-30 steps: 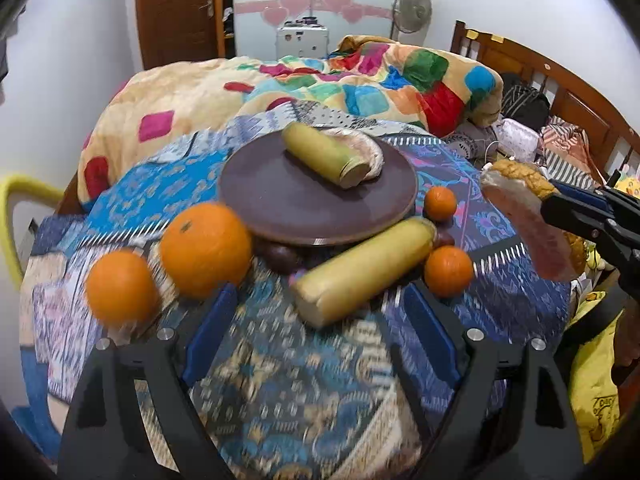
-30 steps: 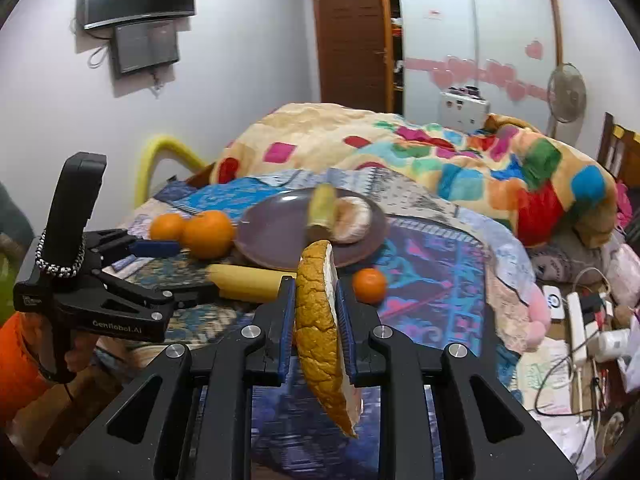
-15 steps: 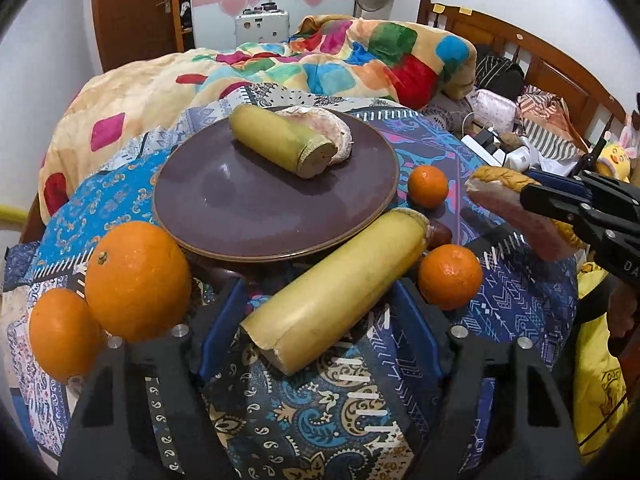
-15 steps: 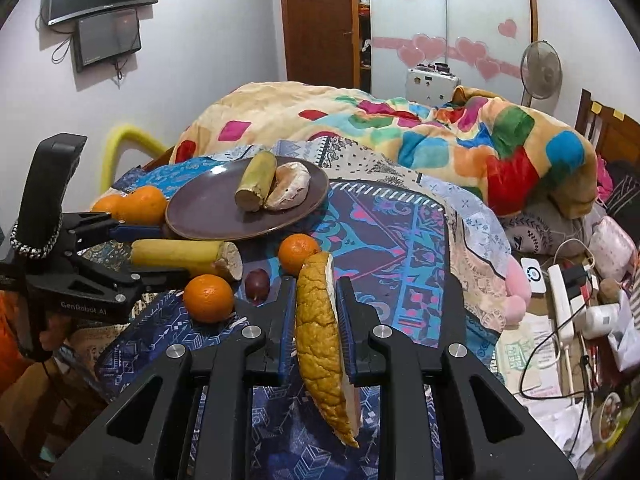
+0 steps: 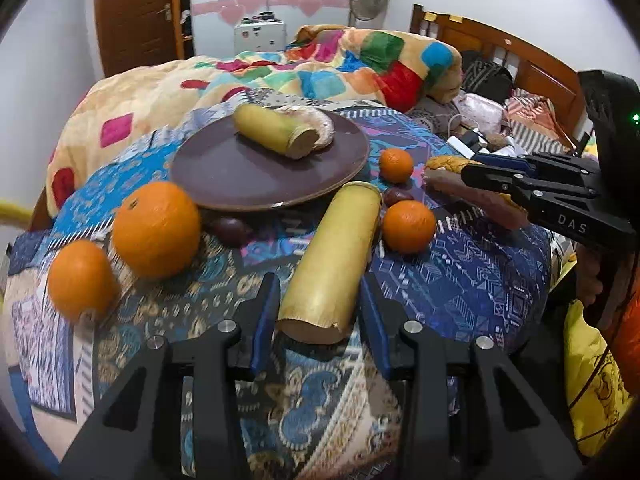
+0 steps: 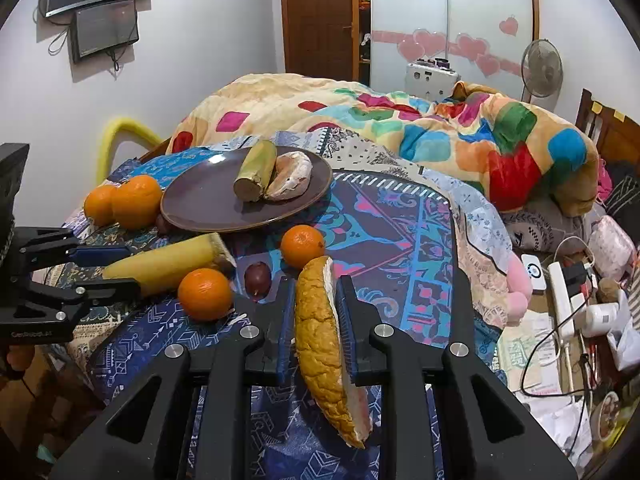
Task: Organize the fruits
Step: 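Grasp the second yellow cylinder with the left tool, then carry the yellow cylinder with the left tool while the right tool carries the wedge to the plate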
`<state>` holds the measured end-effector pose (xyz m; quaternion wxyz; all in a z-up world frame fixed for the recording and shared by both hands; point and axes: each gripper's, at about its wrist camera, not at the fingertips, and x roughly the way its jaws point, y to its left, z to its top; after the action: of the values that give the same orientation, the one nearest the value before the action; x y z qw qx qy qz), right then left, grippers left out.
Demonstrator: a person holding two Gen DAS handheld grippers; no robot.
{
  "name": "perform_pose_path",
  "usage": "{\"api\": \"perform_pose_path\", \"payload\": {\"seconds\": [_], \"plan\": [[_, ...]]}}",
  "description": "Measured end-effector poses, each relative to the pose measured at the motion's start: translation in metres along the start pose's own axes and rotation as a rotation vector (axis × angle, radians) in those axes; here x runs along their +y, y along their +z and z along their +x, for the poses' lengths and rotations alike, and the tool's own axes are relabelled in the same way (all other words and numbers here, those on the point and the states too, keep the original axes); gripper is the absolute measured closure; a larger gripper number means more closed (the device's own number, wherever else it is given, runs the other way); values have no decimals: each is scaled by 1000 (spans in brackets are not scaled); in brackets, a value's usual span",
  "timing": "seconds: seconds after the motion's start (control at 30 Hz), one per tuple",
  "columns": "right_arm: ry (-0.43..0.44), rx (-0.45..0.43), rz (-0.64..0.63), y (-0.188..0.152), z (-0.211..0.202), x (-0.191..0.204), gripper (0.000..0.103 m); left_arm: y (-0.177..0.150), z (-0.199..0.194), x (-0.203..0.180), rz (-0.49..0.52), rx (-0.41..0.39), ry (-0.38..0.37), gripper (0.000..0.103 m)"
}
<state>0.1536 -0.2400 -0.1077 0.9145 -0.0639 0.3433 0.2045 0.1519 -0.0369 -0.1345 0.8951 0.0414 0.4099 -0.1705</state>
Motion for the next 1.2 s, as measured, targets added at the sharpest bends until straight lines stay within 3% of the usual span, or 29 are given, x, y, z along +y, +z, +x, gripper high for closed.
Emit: {"api": "perform_pose_path", "payload": {"seconds": [0.07,0.2,0.27,0.57,0.93,1.2], "plan": [[11,32,14,-2,4,-2,69,-5,-6,3,-23,2,20,63],[13,73,13,-16,14,-4,59,-17,-16,11,-61,2,107,63],[11,80,12,-20,14,-5,56,-21,-20,16,-84,7,108,64],[38,100,25,-19,21,-7,53,3,-1,21,-62,88,34,63],[20,64,20,-22,19,-5,57,33,38,8,33,167,36,63],[25,50,43,-17,20,-5,57,33,31,6,22,134,42,66]]}}
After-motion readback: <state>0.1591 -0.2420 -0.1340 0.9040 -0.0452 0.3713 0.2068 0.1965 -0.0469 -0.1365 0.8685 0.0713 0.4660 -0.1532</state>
